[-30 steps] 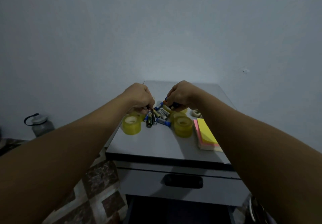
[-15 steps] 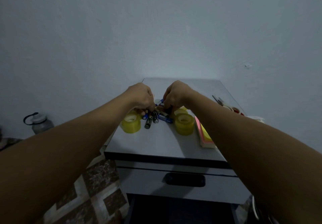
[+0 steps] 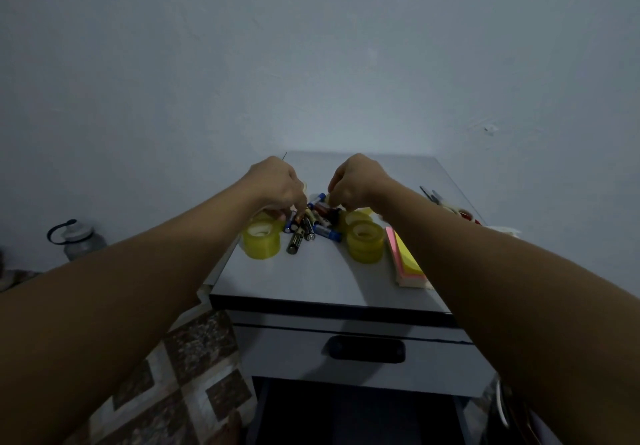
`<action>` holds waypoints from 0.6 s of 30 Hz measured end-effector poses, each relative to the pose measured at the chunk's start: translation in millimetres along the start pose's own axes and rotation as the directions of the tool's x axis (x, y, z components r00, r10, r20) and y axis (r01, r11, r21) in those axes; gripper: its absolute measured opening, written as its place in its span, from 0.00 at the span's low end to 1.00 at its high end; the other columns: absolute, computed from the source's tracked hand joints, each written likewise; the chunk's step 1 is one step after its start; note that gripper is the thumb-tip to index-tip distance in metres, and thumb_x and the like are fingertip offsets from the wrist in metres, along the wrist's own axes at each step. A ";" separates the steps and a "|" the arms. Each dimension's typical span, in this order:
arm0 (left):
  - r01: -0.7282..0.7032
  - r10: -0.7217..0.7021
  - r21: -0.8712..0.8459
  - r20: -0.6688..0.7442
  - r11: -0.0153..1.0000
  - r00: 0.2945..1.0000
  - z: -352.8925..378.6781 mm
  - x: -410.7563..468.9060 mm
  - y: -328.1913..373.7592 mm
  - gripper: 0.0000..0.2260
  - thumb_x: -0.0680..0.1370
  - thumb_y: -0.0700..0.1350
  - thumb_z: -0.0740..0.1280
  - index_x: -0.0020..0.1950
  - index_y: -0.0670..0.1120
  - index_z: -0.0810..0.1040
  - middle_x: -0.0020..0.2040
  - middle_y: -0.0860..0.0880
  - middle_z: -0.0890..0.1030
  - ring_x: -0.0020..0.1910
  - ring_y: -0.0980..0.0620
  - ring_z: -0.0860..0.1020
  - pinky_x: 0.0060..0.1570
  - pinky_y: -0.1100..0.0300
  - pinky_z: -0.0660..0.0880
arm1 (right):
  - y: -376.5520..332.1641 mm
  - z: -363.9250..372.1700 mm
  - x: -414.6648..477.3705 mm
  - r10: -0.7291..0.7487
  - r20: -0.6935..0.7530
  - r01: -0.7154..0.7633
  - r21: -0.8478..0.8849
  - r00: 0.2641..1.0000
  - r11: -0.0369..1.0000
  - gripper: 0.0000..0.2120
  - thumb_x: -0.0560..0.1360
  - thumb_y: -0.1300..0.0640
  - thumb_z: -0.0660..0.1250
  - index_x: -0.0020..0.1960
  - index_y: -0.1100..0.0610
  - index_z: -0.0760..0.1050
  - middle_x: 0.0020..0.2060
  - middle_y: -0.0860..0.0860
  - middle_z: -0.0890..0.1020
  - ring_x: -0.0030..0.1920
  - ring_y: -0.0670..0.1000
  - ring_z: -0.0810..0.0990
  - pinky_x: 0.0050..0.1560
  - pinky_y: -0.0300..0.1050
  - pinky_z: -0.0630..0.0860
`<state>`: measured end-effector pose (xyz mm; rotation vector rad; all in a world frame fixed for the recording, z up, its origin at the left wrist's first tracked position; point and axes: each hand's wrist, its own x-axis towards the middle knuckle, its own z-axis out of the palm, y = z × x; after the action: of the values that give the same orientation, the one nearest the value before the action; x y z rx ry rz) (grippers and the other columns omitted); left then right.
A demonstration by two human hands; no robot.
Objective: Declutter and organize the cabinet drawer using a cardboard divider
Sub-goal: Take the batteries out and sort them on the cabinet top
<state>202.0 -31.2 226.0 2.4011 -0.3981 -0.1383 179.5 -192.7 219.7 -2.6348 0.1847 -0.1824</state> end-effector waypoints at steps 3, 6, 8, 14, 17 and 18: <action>-0.078 0.074 -0.062 -0.071 0.995 0.995 -5.3 -9.3 0.1 0.05 0.72 0.41 0.75 0.45 0.45 0.80 0.46 0.46 0.82 0.41 0.45 0.82 0.37 0.55 0.80 | -2.9 -14.3 -12.1 0.013 -0.043 -0.007 0.145 0.999 0.989 0.09 0.70 0.63 0.75 0.50 0.64 0.83 0.43 0.57 0.86 0.43 0.55 0.86 0.48 0.50 0.84; -0.188 0.168 -0.115 -0.166 0.975 0.972 -15.8 -32.3 1.6 0.03 0.74 0.43 0.73 0.45 0.48 0.81 0.44 0.49 0.82 0.42 0.49 0.81 0.36 0.58 0.75 | -6.6 -31.2 -36.4 0.010 -0.117 0.025 0.295 0.993 0.955 0.03 0.72 0.64 0.74 0.46 0.61 0.82 0.41 0.56 0.85 0.40 0.54 0.85 0.40 0.43 0.83; -0.238 0.207 -0.173 -0.177 0.956 0.962 -22.6 -55.7 1.3 0.03 0.75 0.43 0.72 0.47 0.49 0.81 0.44 0.48 0.82 0.42 0.50 0.81 0.36 0.56 0.77 | -7.1 -41.4 -60.1 0.000 -0.159 0.061 0.378 0.987 0.924 0.02 0.71 0.64 0.74 0.44 0.61 0.82 0.40 0.57 0.85 0.38 0.53 0.83 0.38 0.42 0.82; -0.299 0.266 -0.352 -0.139 0.887 0.954 -21.0 -132.9 -14.6 0.03 0.77 0.42 0.72 0.50 0.44 0.82 0.40 0.49 0.85 0.35 0.52 0.80 0.31 0.61 0.77 | 13.3 -50.4 -157.1 -0.043 -0.098 0.091 0.558 0.994 0.825 0.05 0.73 0.64 0.73 0.48 0.63 0.81 0.39 0.59 0.84 0.38 0.53 0.82 0.42 0.50 0.81; -0.261 0.258 -0.422 -0.066 0.868 0.964 -1.6 -165.1 -30.5 0.04 0.77 0.41 0.72 0.49 0.43 0.81 0.42 0.42 0.84 0.35 0.50 0.79 0.31 0.57 0.76 | 33.8 -33.9 -204.5 0.006 -0.055 0.027 0.588 0.998 0.808 0.04 0.74 0.64 0.73 0.48 0.62 0.81 0.39 0.60 0.84 0.37 0.54 0.82 0.42 0.51 0.82; -0.241 0.256 -0.443 -0.028 0.863 0.966 7.4 -173.8 -36.6 0.05 0.76 0.43 0.73 0.50 0.44 0.81 0.42 0.41 0.84 0.35 0.49 0.79 0.32 0.55 0.76 | 40.8 -25.2 -218.5 0.025 -0.037 0.002 0.591 0.999 0.807 0.04 0.74 0.64 0.73 0.48 0.62 0.81 0.37 0.59 0.84 0.36 0.53 0.82 0.41 0.50 0.81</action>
<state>44.8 46.1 195.2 1.8802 -0.6171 -0.1343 -43.1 -204.3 201.1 -2.0023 0.1309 -0.2480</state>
